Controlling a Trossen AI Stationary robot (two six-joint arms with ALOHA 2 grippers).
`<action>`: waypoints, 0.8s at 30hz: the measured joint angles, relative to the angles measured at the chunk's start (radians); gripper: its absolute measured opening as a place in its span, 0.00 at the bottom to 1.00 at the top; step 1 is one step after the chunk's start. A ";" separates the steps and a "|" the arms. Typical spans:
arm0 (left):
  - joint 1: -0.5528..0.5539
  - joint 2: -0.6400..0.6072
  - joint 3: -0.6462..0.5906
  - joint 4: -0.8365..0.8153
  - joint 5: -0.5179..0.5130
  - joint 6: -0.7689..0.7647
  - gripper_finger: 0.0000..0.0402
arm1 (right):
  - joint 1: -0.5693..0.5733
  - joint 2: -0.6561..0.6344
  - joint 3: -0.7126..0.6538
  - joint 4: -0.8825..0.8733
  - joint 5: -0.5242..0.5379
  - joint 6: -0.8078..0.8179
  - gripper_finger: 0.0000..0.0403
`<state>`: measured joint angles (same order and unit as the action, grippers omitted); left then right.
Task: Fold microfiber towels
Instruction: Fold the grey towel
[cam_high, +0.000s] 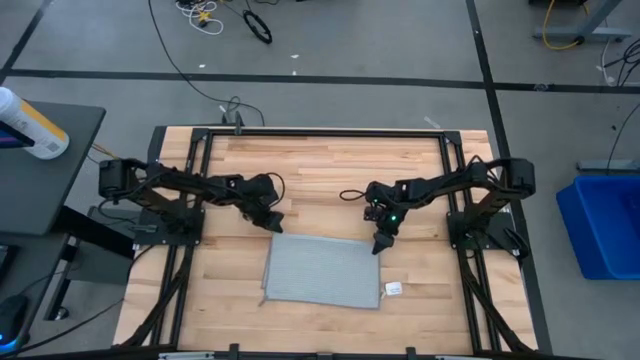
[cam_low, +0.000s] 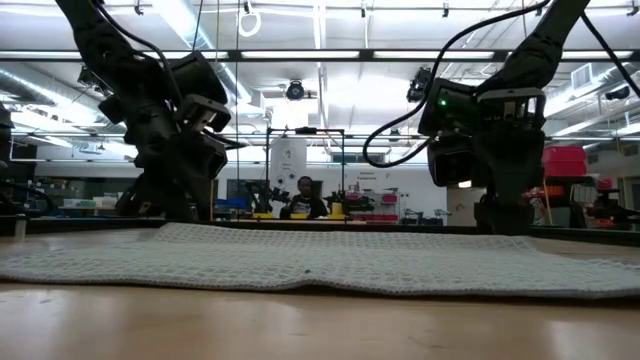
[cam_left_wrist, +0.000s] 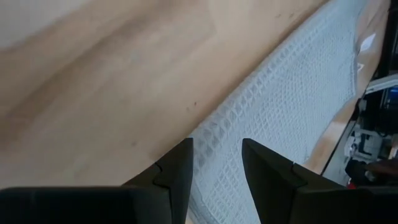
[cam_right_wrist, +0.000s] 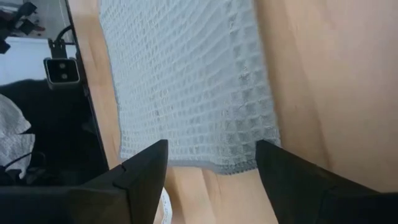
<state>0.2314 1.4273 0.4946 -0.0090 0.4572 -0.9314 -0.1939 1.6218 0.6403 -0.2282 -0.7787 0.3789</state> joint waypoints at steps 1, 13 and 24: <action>0.009 0.000 0.000 0.001 0.000 0.000 0.37 | -0.008 0.000 0.000 0.000 0.000 -0.002 0.62; 0.045 0.012 0.000 -0.002 -0.026 0.023 0.37 | -0.068 0.000 0.000 -0.001 -0.001 -0.041 0.75; 0.042 0.175 0.003 0.158 0.147 -0.030 0.37 | -0.063 0.000 0.000 -0.008 -0.007 -0.035 0.70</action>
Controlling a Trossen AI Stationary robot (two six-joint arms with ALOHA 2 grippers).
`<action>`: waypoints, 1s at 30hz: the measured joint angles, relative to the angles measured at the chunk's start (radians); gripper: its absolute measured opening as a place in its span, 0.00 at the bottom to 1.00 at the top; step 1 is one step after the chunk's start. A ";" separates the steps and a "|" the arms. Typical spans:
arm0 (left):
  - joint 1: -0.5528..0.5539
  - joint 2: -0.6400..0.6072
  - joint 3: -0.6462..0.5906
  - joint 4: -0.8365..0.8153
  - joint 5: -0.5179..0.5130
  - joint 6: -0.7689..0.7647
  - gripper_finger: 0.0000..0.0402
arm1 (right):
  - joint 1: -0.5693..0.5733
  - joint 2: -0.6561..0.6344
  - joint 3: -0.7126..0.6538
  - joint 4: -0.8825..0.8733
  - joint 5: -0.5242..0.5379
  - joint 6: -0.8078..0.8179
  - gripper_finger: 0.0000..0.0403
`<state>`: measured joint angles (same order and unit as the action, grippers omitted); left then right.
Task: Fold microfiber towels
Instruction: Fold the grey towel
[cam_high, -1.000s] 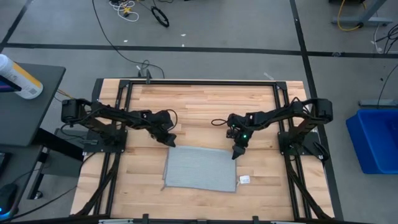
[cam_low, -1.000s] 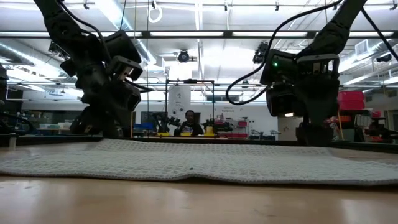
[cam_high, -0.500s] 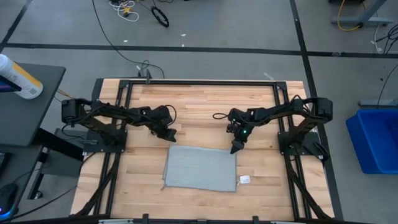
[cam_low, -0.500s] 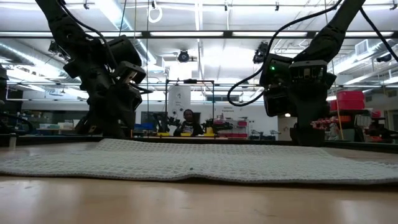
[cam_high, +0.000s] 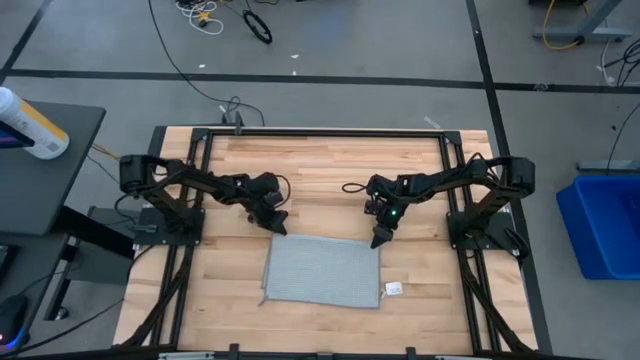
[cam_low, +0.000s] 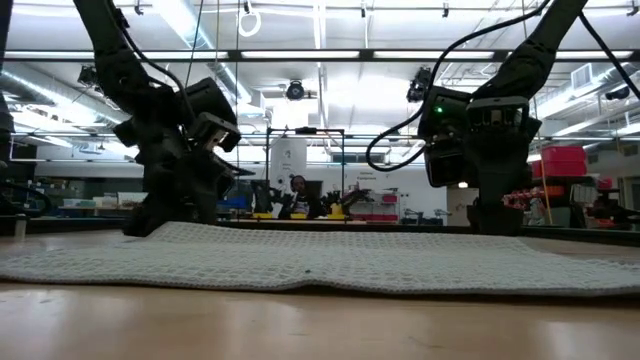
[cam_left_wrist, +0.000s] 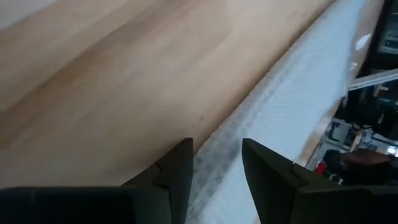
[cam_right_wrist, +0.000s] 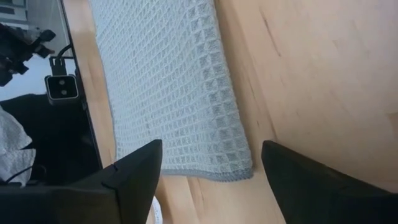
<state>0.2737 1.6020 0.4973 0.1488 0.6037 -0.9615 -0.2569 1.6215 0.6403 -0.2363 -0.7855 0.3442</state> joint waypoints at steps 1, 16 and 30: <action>0.000 0.002 -0.001 0.026 0.010 -0.005 0.37 | 0.002 0.000 0.000 -0.001 -0.002 0.002 0.69; -0.054 0.003 -0.003 0.032 0.087 -0.003 0.37 | 0.038 0.000 0.000 -0.003 -0.016 -0.002 0.69; -0.056 0.002 -0.002 0.024 0.056 0.005 0.37 | 0.020 0.012 0.000 0.109 0.028 0.008 0.66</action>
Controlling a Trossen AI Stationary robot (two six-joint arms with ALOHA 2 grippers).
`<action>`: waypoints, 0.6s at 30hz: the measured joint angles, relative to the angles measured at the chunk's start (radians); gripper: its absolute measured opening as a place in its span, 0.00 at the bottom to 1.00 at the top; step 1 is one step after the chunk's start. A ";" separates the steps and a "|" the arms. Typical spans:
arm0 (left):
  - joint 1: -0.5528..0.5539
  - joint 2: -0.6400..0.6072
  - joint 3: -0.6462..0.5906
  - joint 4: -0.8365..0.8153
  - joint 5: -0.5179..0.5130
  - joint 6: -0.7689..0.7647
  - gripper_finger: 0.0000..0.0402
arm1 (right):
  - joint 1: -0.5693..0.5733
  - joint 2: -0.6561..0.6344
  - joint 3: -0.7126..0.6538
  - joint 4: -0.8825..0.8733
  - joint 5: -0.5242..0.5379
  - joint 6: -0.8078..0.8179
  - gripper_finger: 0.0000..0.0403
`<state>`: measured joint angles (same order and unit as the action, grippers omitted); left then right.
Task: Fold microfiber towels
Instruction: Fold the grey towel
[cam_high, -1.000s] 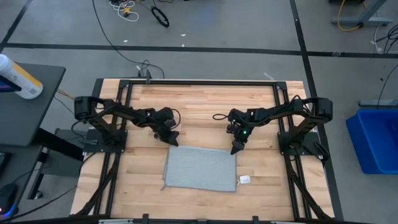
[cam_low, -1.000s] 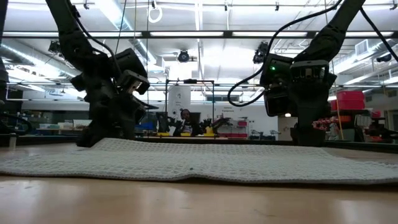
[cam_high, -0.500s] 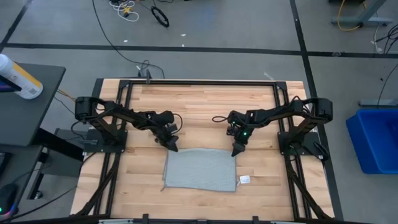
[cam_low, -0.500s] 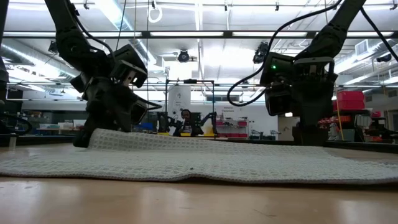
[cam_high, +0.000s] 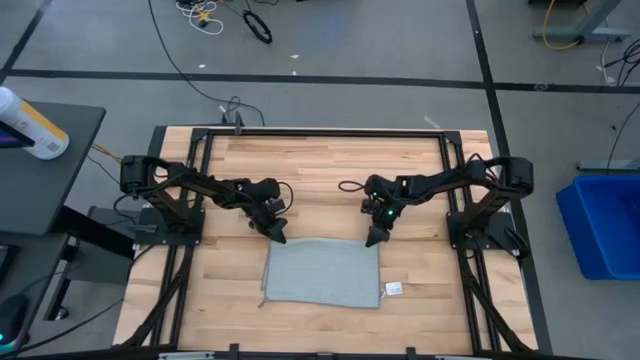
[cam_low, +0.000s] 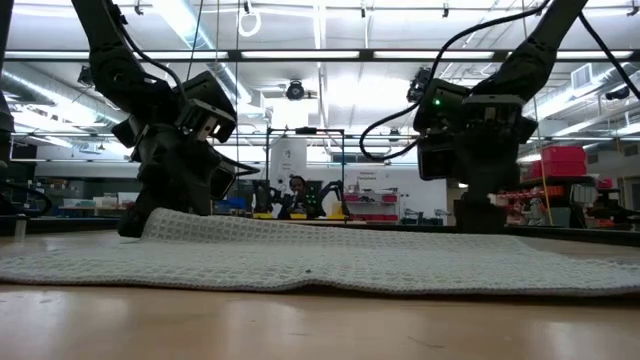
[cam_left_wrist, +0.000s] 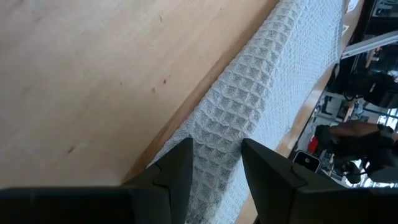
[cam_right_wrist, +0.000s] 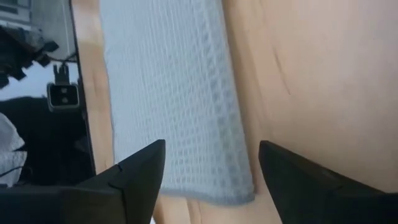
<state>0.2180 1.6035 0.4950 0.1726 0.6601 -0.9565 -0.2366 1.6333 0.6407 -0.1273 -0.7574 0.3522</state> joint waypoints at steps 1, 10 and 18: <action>0.000 0.000 0.000 0.000 0.000 0.000 0.37 | 0.000 0.008 0.000 0.007 0.000 0.011 0.65; 0.000 0.000 0.000 0.002 -0.004 -0.004 0.37 | 0.070 0.113 0.028 0.086 -0.039 0.051 0.69; 0.000 0.000 0.000 0.003 -0.031 -0.003 0.37 | 0.079 0.125 0.127 0.051 0.019 0.053 0.68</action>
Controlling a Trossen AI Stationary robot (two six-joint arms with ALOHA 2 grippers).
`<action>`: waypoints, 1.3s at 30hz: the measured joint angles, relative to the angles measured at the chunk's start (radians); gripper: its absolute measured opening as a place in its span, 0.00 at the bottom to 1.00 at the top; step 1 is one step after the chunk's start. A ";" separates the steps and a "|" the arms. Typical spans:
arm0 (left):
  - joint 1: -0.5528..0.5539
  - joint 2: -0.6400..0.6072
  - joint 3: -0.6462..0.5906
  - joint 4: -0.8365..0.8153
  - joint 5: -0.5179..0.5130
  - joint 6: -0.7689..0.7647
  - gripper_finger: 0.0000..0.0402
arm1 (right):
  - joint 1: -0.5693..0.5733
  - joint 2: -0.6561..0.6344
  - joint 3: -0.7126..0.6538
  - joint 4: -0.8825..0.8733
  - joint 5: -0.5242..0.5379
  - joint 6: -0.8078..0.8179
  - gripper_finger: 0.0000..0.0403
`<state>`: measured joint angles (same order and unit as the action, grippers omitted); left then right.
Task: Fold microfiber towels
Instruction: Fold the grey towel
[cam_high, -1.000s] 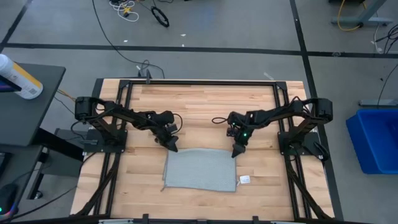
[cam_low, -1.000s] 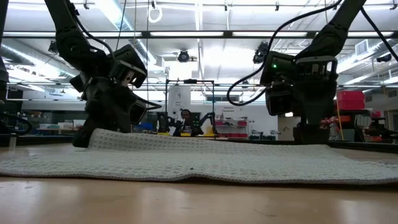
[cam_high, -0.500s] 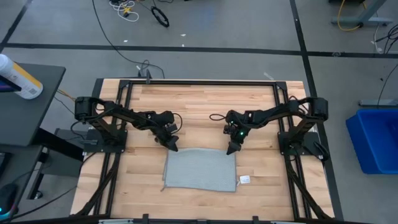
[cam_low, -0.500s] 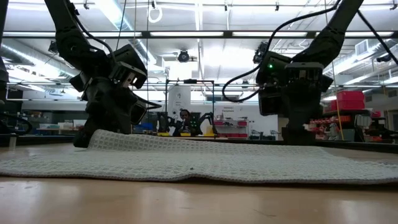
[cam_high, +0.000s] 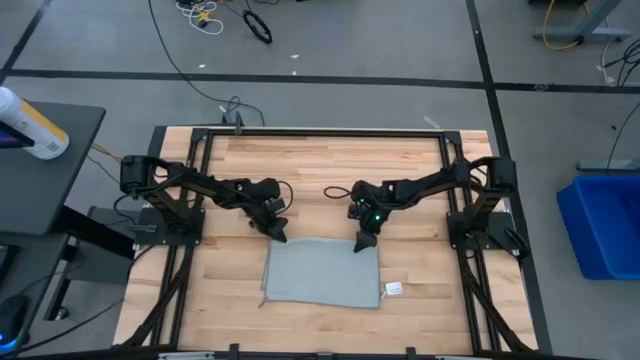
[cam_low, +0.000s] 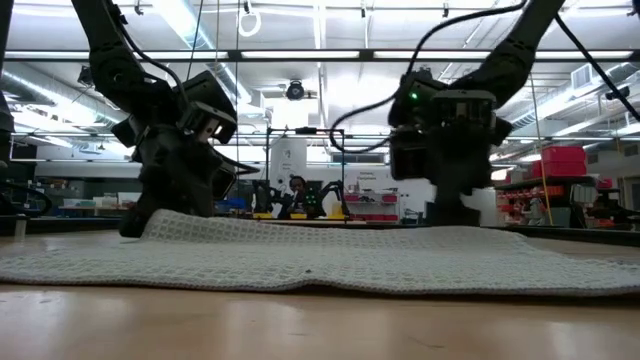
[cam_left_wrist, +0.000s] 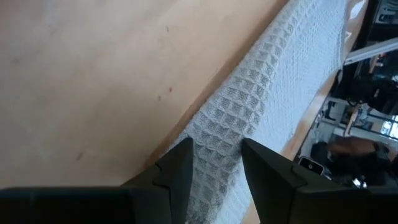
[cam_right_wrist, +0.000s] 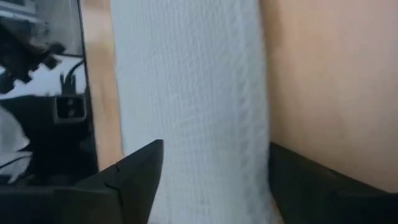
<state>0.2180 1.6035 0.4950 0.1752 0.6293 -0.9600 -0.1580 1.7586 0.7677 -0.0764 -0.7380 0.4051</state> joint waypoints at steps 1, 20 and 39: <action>0.000 0.000 0.000 0.000 -0.009 0.000 0.36 | 0.003 0.005 0.012 -0.017 0.016 -0.012 0.65; 0.000 0.001 0.000 0.001 -0.052 0.078 0.05 | 0.054 0.020 0.055 -0.204 0.147 -0.144 0.03; 0.012 -0.034 0.021 0.007 0.064 0.086 0.18 | 0.053 0.020 0.054 -0.215 0.109 -0.185 0.15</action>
<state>0.2303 1.5692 0.5159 0.1817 0.6929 -0.8742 -0.1051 1.7786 0.8215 -0.2909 -0.6290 0.2200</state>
